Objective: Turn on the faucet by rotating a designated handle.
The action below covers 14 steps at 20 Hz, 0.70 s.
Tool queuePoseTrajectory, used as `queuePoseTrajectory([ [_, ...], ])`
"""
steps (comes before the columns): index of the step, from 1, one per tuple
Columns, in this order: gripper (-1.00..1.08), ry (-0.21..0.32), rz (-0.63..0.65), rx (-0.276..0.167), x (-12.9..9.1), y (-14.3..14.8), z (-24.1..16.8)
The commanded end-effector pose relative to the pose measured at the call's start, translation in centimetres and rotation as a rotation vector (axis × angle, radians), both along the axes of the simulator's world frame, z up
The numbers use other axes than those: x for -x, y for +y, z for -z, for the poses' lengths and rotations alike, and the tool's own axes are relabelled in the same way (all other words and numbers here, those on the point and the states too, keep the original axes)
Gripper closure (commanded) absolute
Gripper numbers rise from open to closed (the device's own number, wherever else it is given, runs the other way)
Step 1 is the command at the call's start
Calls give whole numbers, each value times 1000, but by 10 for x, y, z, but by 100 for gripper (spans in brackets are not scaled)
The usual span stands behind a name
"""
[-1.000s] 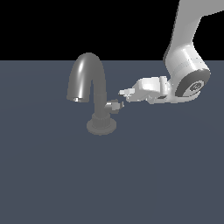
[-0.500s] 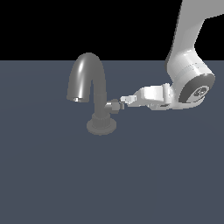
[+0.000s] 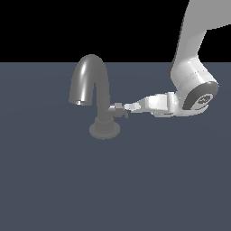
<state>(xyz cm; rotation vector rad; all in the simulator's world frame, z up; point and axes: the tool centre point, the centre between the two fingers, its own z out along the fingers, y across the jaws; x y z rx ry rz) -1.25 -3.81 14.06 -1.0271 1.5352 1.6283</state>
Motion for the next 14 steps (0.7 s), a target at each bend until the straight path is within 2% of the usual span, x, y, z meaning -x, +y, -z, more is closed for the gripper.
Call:
queuePoseTrajectory([
  [1, 108, 55, 11, 6, 13, -1, 43],
  [5, 108, 64, 11, 6, 17, -1, 62],
  [6, 108, -11, 0, -1, -2, 0, 18],
  [14, 108, 16, 4, 1, -11, 1, 50],
])
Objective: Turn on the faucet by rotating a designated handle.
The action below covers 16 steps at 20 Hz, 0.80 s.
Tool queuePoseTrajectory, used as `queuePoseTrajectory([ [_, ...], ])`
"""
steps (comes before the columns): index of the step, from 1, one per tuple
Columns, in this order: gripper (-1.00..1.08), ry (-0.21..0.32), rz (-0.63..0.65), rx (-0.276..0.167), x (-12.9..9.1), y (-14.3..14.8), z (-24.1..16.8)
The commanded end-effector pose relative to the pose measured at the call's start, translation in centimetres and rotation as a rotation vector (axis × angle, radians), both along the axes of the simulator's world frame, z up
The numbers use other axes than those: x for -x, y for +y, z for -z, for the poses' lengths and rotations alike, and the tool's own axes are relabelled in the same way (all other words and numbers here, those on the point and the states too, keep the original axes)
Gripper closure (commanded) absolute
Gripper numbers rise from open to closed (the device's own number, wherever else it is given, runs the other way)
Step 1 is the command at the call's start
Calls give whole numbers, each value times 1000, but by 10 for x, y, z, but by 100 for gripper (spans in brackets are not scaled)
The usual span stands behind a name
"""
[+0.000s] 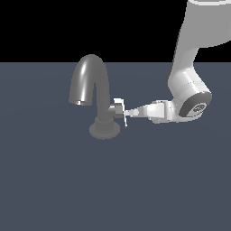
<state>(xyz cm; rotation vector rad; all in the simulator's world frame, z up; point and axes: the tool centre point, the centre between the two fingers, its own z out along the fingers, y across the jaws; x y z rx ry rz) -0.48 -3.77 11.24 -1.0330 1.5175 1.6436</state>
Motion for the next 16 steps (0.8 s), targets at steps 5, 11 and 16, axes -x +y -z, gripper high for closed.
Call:
queuePoseTrajectory([
  [5, 108, 34, 19, 16, -7, 1, 41],
  [11, 108, 53, 22, 18, -12, 2, 63],
  [16, 108, 65, 23, 19, -15, 2, 77],
])
